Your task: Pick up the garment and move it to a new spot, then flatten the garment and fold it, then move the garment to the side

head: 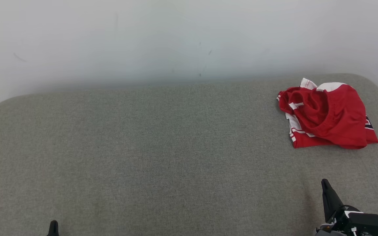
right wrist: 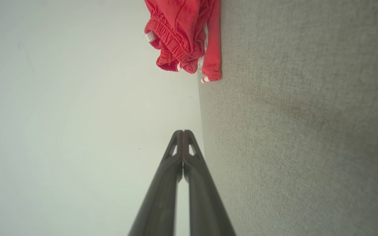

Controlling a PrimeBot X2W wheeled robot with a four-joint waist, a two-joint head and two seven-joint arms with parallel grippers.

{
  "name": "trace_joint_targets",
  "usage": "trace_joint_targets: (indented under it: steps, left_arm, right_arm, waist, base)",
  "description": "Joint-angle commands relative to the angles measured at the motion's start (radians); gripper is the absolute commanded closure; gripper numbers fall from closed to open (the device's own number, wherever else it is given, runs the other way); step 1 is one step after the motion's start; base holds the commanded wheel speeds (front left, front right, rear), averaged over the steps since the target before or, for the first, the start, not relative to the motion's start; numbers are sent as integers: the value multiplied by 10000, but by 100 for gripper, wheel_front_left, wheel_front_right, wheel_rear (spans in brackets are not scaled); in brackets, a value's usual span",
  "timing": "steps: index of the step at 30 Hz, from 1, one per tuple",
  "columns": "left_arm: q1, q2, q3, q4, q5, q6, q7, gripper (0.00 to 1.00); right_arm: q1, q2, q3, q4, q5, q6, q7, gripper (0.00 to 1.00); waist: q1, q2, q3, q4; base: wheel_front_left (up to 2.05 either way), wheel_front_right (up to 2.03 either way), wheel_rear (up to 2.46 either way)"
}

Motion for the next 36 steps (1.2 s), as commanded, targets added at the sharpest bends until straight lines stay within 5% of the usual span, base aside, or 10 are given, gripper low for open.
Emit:
trace_joint_targets:
  steps: [1,36]
  left_arm:
    - [-40,66,26,33,-25,-26,12,100]
    - [-39,65,25,31,-24,-26,11,100]
  right_arm:
    - [-26,19,-14,4,1,0,34,100]
    - [-25,58,-66,7,-62,0,71,100]
  waist:
    - [0,0,0,1]
    - [0,0,0,1]
  base:
    - [0,0,0]
    - [0,0,0]
